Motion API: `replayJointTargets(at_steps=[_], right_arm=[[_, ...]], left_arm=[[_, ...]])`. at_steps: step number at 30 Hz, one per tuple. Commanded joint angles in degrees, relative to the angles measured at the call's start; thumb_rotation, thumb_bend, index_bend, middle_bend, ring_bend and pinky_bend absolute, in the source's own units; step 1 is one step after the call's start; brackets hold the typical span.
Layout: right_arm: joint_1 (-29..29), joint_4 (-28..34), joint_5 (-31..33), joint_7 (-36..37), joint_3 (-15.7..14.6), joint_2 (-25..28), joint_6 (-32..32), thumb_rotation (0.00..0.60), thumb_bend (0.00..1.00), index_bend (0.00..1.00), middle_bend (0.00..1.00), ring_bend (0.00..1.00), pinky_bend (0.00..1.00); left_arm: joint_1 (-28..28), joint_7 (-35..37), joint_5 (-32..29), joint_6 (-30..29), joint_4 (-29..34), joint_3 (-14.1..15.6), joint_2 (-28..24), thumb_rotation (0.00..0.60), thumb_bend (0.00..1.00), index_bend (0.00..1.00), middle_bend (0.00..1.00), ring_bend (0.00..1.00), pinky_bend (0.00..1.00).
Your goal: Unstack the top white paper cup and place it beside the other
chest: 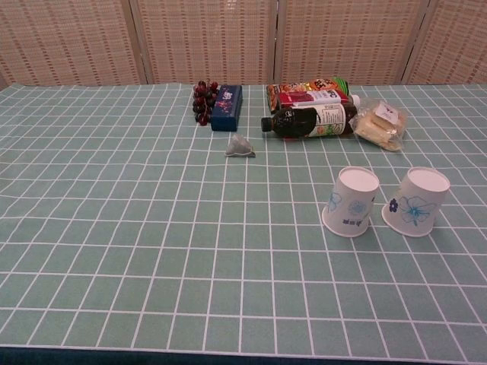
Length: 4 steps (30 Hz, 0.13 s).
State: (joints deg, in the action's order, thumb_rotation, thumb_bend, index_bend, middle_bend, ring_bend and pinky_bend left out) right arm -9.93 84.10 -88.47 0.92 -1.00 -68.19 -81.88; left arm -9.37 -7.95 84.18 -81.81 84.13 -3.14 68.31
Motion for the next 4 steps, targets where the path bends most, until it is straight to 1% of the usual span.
replayJointTargets(at_steps=[1,4], right_arm=[[0.0,-0.1,0.4,-0.5,0.2,-0.1,0.4,0.600,0.25,0.00,0.00,0.00,0.00],[0.1,0.0,0.9,-1.0,0.4,-0.3,1.0,0.600,0.25,0.00,0.00,0.00,0.00]], left_arm=[[0.1,-0.2,0.4,-0.4,0.2,0.1,0.0,0.600,0.40,0.19,0.17,0.14,0.21],[0.2,-0.5,0.8,-0.7,0.5,0.3,0.0,0.600,0.39,0.19,0.17,0.14,0.21]])
